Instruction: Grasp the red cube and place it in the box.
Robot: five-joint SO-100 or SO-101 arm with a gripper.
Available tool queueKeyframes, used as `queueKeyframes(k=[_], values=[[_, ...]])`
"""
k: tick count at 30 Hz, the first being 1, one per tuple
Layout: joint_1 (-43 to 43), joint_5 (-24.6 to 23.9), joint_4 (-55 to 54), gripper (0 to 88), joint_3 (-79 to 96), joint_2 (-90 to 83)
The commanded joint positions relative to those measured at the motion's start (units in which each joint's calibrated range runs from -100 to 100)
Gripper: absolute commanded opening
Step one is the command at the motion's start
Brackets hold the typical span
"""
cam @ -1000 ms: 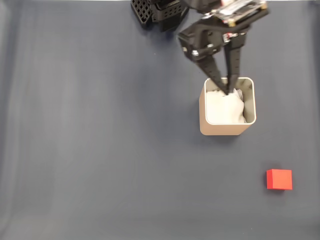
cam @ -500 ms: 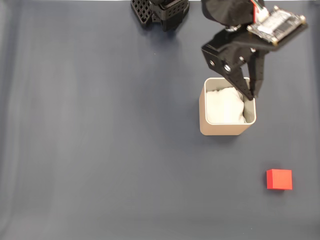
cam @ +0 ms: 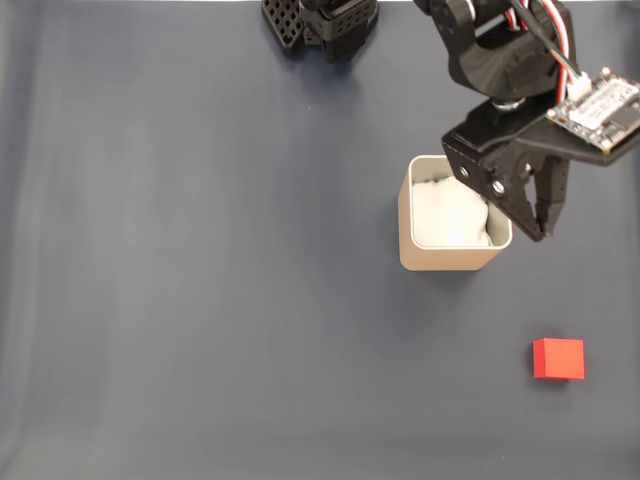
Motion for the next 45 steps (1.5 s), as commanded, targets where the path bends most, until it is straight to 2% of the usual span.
queueKeyframes(k=[1,11,15,23,29,45], values=[[0.42,-0.54,0.15,0.8,-5.64,1.86],[0.78,-0.44,0.15,2.3,-10.93,8.44],[0.78,-0.63,0.15,7.0,-13.30,11.12],[1.70,-1.32,0.15,23.2,-15.76,14.33],[2.41,-0.98,-0.01,31.4,-17.67,16.58],[2.48,-1.32,0.40,39.1,-27.34,26.61]])
